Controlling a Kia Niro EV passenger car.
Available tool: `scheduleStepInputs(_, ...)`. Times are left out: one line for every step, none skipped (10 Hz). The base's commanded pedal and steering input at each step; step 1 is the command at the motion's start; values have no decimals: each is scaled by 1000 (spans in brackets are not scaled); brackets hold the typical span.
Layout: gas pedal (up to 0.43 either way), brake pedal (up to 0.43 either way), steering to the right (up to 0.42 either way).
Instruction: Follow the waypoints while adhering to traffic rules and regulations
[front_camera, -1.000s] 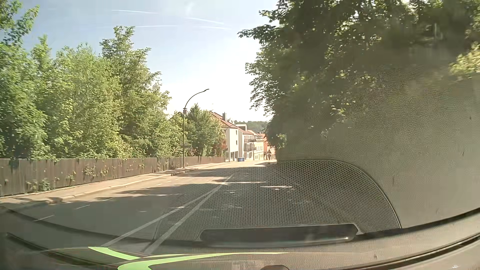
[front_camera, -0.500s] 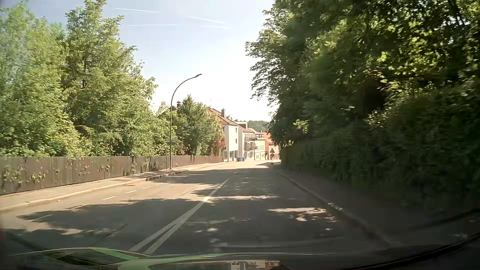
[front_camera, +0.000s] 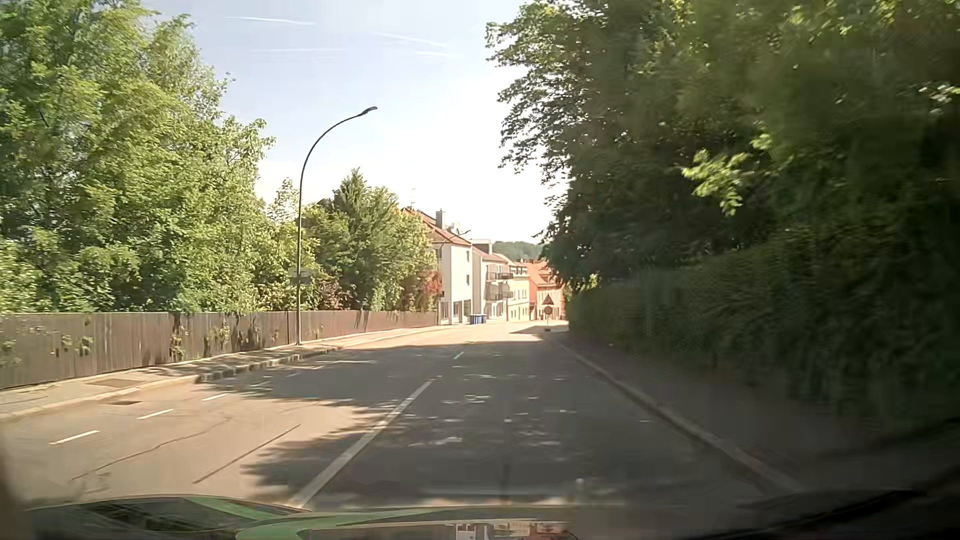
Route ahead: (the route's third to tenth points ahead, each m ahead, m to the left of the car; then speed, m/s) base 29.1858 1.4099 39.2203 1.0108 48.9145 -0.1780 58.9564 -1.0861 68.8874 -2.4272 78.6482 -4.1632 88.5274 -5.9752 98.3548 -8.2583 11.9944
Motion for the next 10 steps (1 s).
scheduleStepInputs(0, 201, 1)
scheduleStepInputs(0, 220, 1)
scheduleStepInputs(0, 226, 1)
scheduleStepInputs(0, 232, 1)
scheduleStepInputs(0, 232, 1)
scheduleStepInputs(0, 232, 1)
scheduleStepInputs(0, 232, 1)
scheduleStepInputs(0, 232, 1)
scheduleStepInputs(0, 226, 2)
scheduleStepInputs(0, 232, 3)
